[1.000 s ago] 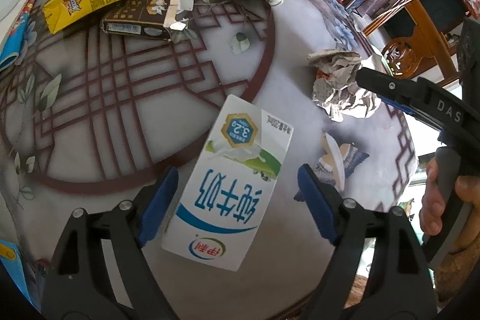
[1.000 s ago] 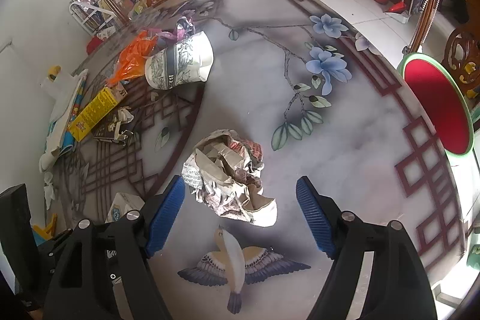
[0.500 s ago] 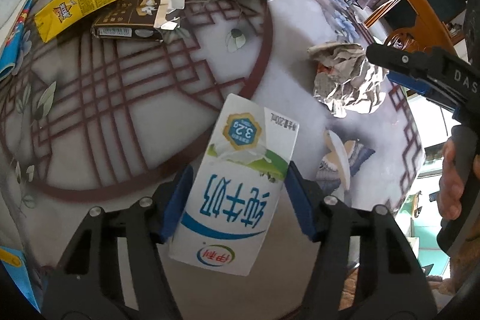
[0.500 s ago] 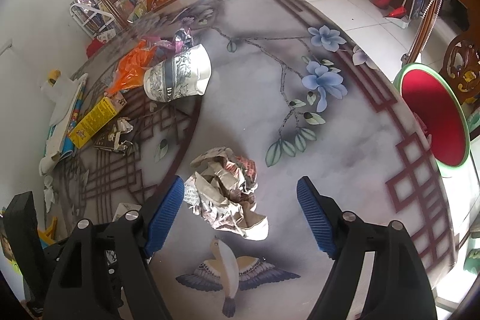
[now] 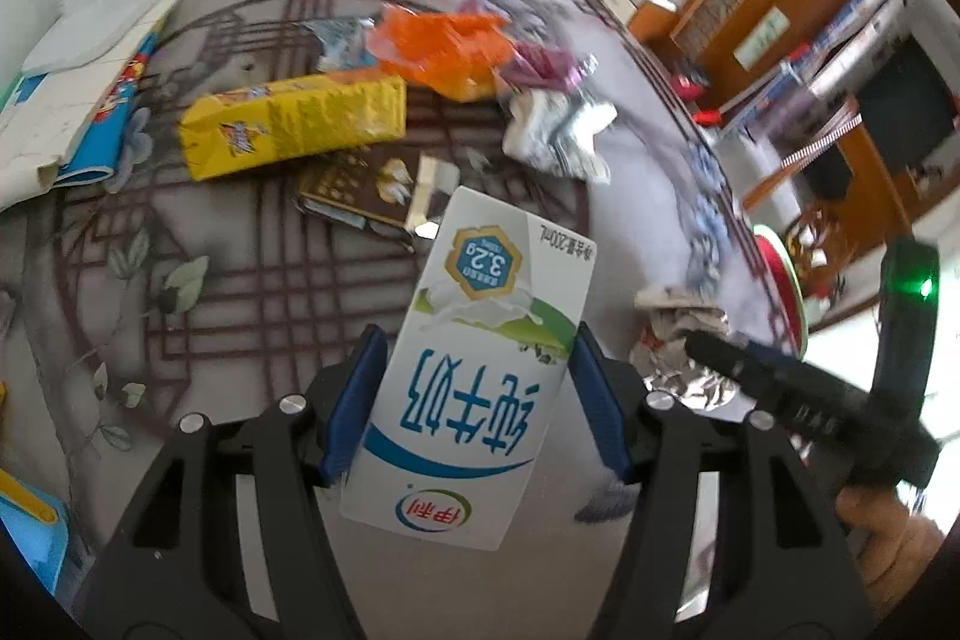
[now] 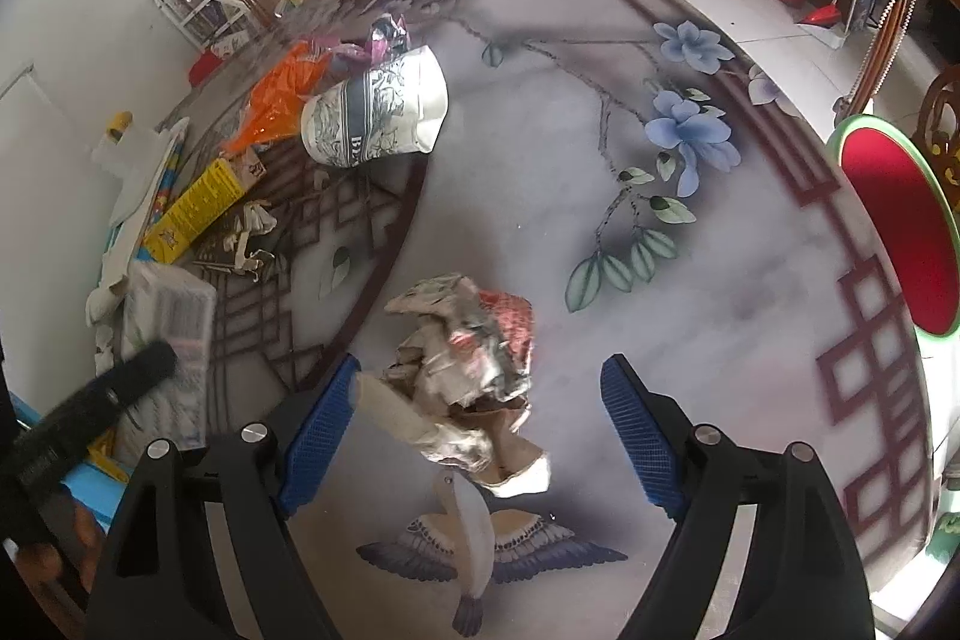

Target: Collect trash

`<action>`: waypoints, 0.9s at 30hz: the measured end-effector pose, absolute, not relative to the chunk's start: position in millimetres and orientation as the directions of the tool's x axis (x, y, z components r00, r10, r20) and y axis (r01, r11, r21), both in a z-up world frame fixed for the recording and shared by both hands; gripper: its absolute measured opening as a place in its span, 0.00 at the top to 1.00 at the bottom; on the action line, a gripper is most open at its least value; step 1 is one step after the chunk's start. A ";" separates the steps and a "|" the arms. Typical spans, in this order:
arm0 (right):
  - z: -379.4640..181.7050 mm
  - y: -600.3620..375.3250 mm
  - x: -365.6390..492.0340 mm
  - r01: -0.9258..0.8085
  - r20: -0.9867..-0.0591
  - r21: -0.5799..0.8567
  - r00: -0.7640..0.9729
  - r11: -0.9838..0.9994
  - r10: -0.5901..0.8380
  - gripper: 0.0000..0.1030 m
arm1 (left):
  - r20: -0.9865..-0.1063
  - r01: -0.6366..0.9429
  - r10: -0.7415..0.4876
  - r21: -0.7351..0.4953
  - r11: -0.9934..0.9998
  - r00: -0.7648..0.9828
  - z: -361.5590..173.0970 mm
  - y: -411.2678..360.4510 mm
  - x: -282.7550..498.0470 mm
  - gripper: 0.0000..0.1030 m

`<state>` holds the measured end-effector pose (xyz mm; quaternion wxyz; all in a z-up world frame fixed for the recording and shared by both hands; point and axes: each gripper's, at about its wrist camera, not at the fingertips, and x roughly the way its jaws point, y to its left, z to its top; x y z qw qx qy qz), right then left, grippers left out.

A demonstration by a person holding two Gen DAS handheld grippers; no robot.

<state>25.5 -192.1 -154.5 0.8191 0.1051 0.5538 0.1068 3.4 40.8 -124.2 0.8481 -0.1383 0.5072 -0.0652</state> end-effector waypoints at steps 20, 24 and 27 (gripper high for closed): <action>-122.7 -218.4 31.1 -0.129 -0.844 0.309 0.419 0.942 0.335 0.64 | -0.776 0.007 -0.263 -0.316 0.949 0.572 -73.4 1.0 27.4 0.42; -113.6 -240.9 35.3 -0.107 -0.831 0.337 0.432 0.935 0.349 0.64 | -0.769 0.029 -0.283 -0.325 0.945 0.573 -68.8 -13.8 34.2 0.42; -109.5 -260.9 36.6 -0.076 -0.825 0.352 0.446 0.933 0.348 0.63 | -0.768 0.036 -0.291 -0.331 0.943 0.570 -69.4 -27.0 38.2 0.42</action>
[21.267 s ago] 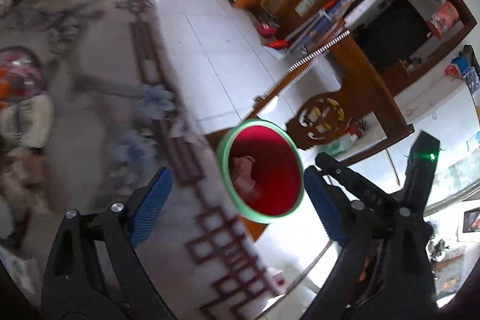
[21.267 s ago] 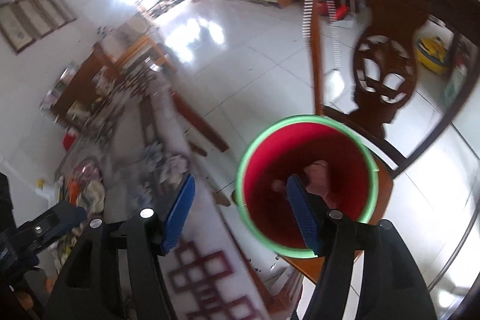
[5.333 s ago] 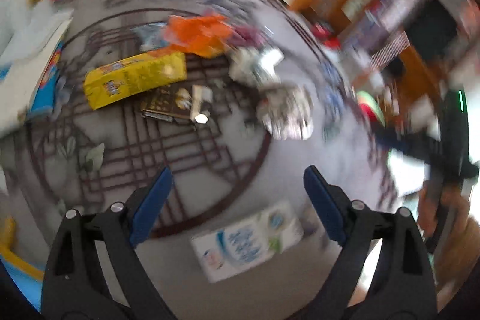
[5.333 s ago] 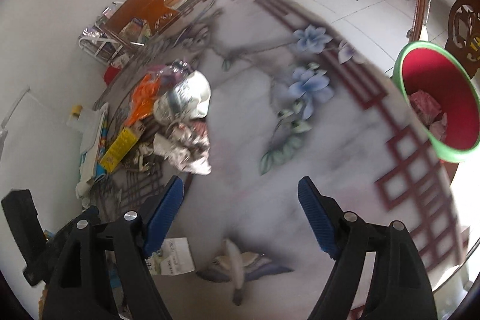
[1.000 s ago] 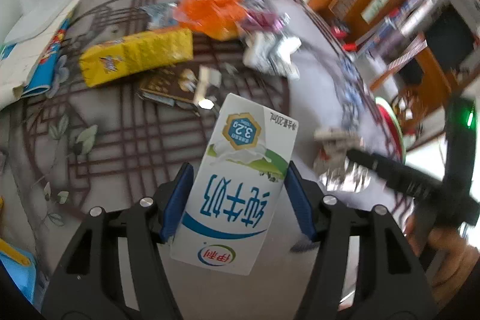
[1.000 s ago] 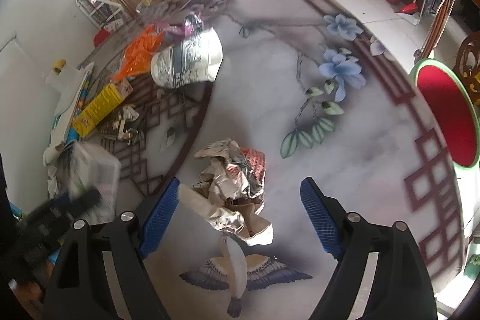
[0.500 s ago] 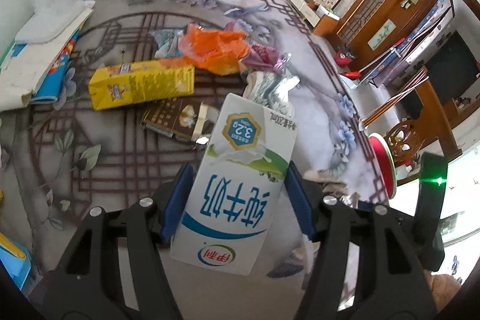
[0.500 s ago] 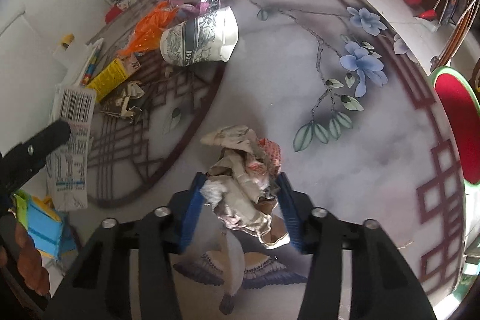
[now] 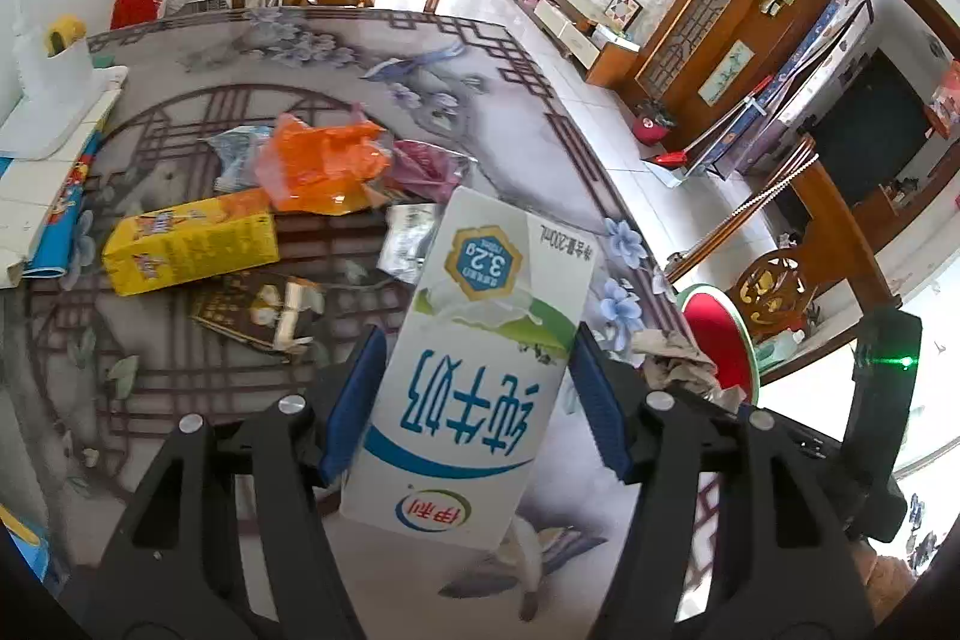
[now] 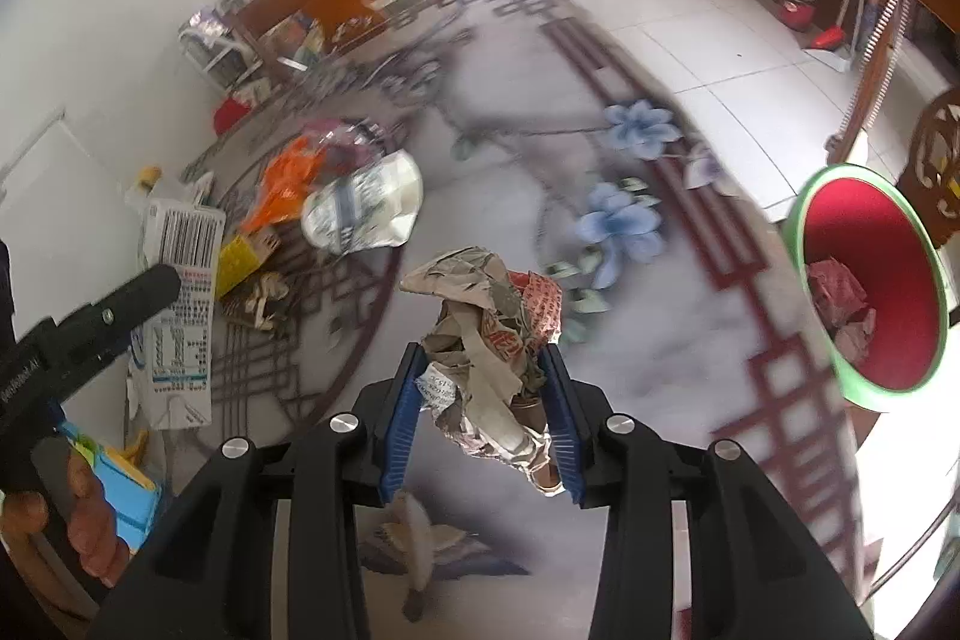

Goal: Collect trash
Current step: 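Carry the milk carton and newspaper to the red bin and open both tools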

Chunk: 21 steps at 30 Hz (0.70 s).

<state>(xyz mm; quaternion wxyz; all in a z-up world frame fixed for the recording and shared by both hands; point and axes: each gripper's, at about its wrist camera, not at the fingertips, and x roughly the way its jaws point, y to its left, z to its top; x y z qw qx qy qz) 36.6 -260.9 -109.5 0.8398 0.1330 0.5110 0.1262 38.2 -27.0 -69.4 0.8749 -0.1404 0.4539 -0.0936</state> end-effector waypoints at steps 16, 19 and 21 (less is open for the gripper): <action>-98.9 -406.6 45.4 0.093 -0.806 0.369 0.528 0.925 0.268 0.63 | -0.739 0.224 -0.425 -0.362 0.905 0.522 -62.3 -184.0 91.2 0.42; -99.0 -442.1 43.8 0.150 -0.803 0.373 0.546 0.916 0.238 0.63 | -0.748 0.281 -0.450 -0.354 0.892 0.487 -67.5 -222.6 100.4 0.42; -99.8 -464.0 42.8 0.184 -0.804 0.373 0.553 0.909 0.218 0.63 | -0.756 0.321 -0.465 -0.346 0.881 0.460 -72.0 -251.2 107.6 0.42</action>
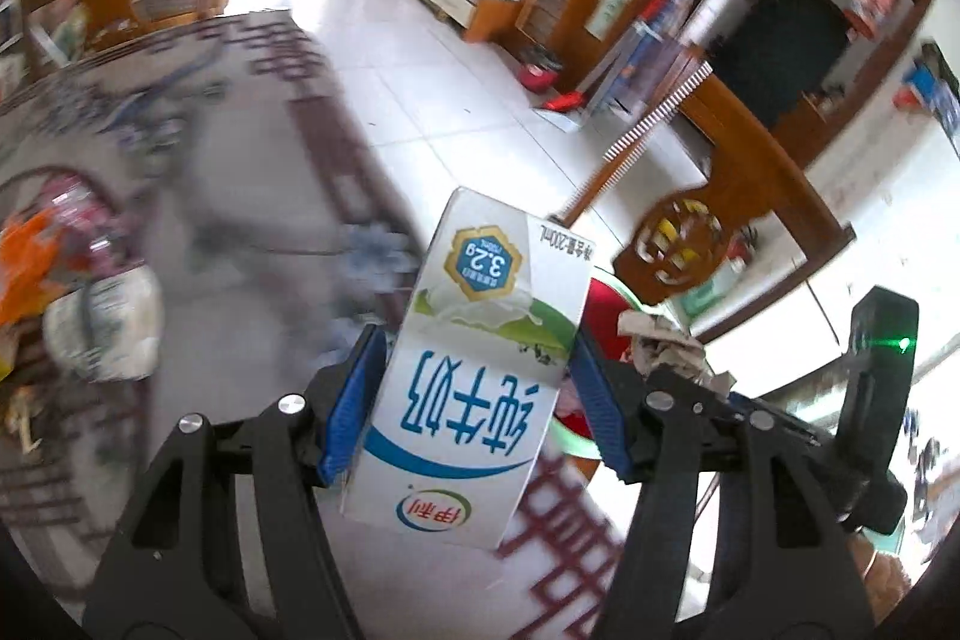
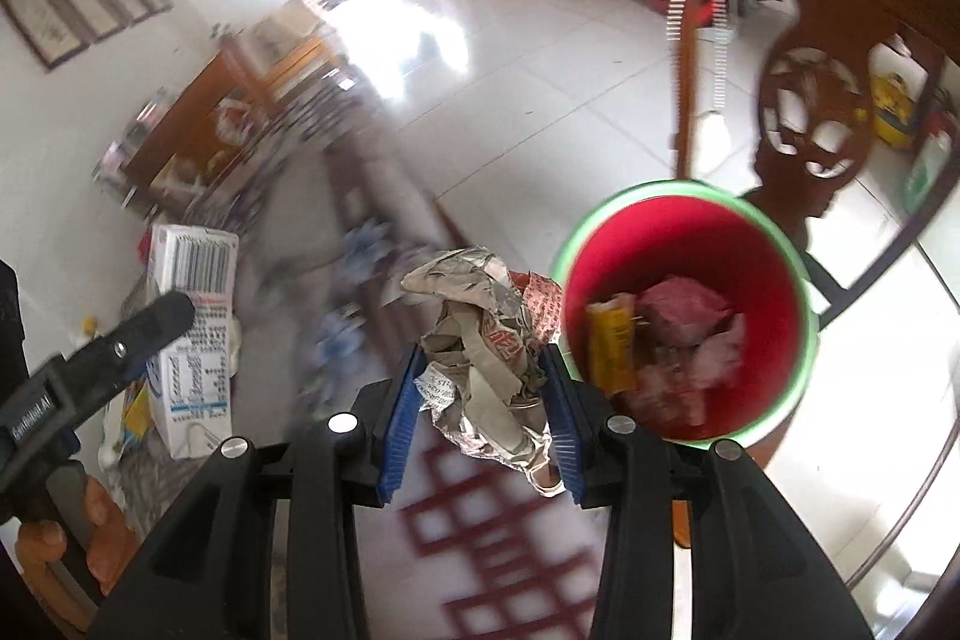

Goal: Collect trash
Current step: 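Carry the milk carton and newspaper to the red bin and open both tools, then move both tools back over the trash on the table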

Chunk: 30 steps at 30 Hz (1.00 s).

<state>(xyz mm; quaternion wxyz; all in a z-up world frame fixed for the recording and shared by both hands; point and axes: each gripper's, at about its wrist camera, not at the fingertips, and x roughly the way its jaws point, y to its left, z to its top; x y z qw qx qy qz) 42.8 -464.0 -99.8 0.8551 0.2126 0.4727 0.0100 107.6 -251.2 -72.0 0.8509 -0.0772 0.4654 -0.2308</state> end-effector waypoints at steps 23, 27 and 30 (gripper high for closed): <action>-125.8 -613.0 52.4 0.398 -0.796 0.458 0.581 0.795 0.167 0.28 | -0.797 0.511 -0.509 -0.304 0.804 0.326 -102.6 -405.3 137.8 0.28; -126.7 -613.5 51.5 0.404 -0.797 0.463 0.580 0.789 0.171 0.28 | -0.799 0.503 -0.497 -0.292 0.813 0.338 -99.8 -398.1 136.8 0.26; -126.7 -608.5 50.2 0.396 -0.798 0.463 0.576 0.793 0.178 0.28 | -0.797 0.480 -0.481 -0.280 0.831 0.367 -96.7 -379.2 131.7 0.20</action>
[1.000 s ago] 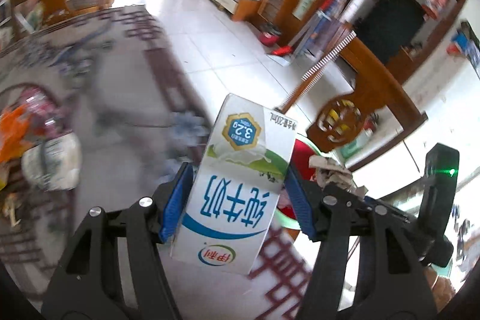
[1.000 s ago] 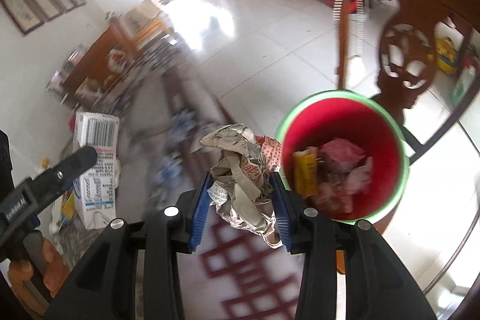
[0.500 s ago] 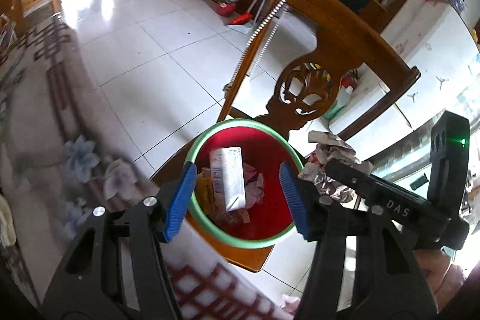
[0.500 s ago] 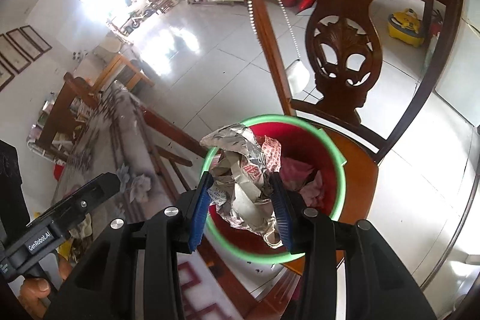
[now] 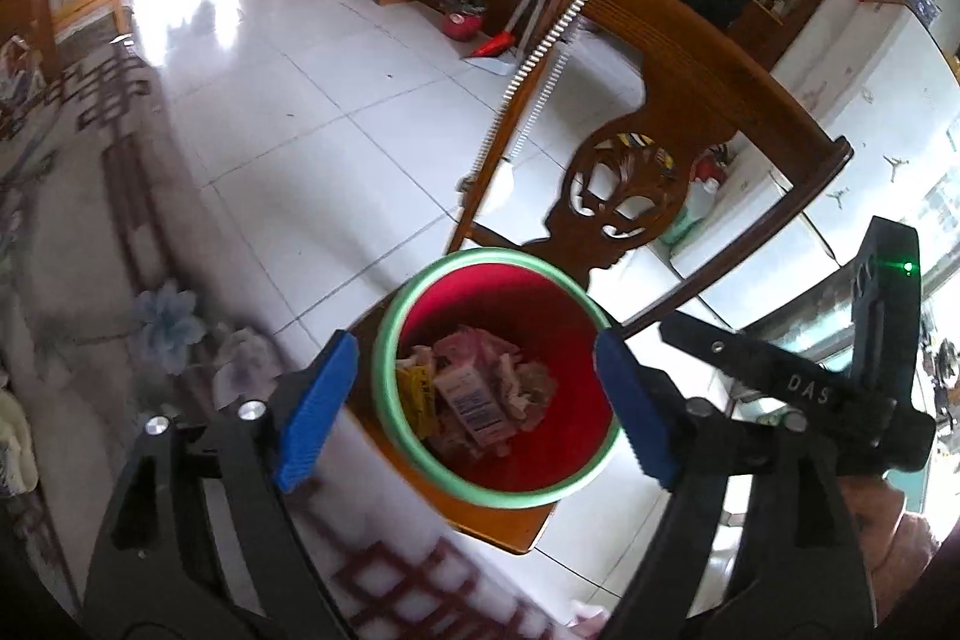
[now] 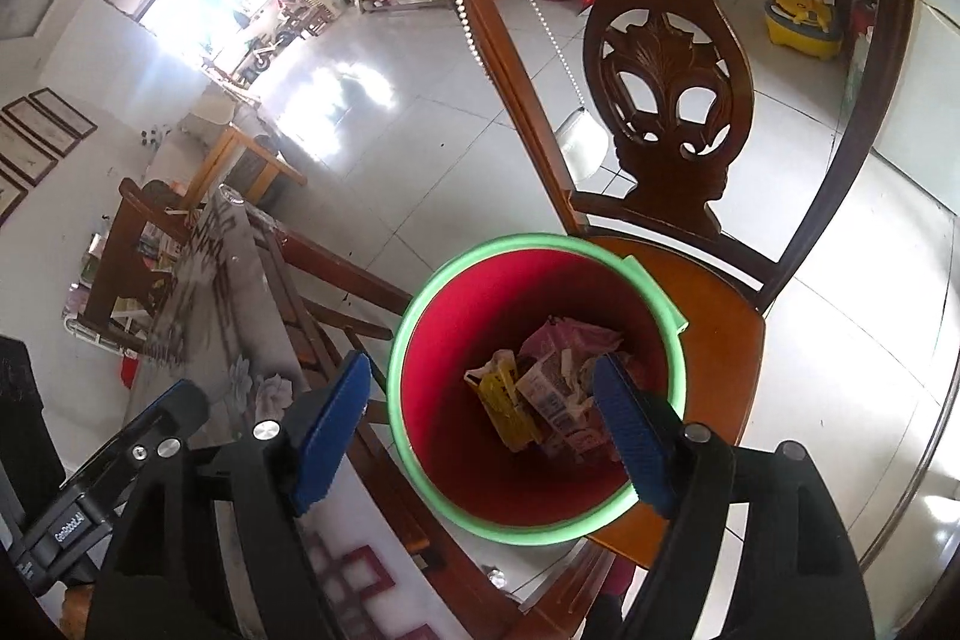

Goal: Collect trash
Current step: 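Move both tools back over the trash on the table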

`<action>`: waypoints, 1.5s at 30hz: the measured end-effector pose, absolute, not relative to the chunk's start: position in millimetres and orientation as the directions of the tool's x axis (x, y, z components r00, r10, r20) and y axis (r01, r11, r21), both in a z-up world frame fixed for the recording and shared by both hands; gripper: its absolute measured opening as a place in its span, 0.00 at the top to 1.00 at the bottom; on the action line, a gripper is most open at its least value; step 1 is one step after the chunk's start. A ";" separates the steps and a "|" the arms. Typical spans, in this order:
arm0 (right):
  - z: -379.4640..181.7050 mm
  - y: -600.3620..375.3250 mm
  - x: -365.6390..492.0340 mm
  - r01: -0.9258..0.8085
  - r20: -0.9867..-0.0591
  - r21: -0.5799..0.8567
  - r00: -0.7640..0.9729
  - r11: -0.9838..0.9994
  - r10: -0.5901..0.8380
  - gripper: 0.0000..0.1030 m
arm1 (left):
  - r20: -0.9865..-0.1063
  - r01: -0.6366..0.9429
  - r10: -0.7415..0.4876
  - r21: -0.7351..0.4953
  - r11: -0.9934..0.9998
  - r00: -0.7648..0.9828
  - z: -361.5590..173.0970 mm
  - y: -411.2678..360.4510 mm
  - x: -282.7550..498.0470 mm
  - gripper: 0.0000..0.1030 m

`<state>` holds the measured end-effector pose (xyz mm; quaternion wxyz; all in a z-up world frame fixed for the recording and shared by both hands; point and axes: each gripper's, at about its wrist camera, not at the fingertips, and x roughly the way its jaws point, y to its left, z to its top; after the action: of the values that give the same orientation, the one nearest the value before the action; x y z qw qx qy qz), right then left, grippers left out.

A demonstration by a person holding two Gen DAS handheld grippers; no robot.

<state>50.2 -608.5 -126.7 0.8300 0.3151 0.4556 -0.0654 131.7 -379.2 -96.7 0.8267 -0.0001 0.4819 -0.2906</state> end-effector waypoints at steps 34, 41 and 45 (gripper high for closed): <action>-125.9 -333.7 23.9 0.147 -0.834 0.442 0.429 0.885 0.346 0.27 | -0.989 0.465 0.061 0.118 0.877 0.138 -160.1 96.0 162.7 0.06; -120.7 -329.3 -5.9 0.193 -0.842 0.426 0.441 0.884 0.310 0.27 | -0.998 0.348 -0.068 -0.070 0.935 -0.018 -194.5 114.9 199.0 0.07; -115.4 -333.1 -11.8 0.213 -0.839 0.423 0.460 0.881 0.292 0.27 | -0.983 0.312 -0.181 -0.170 0.935 0.006 -192.2 108.1 187.5 0.26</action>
<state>-11.8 -333.1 -115.4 0.8191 0.2432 0.5190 0.0239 187.5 108.1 -192.2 0.7075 0.0481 0.6832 -0.1742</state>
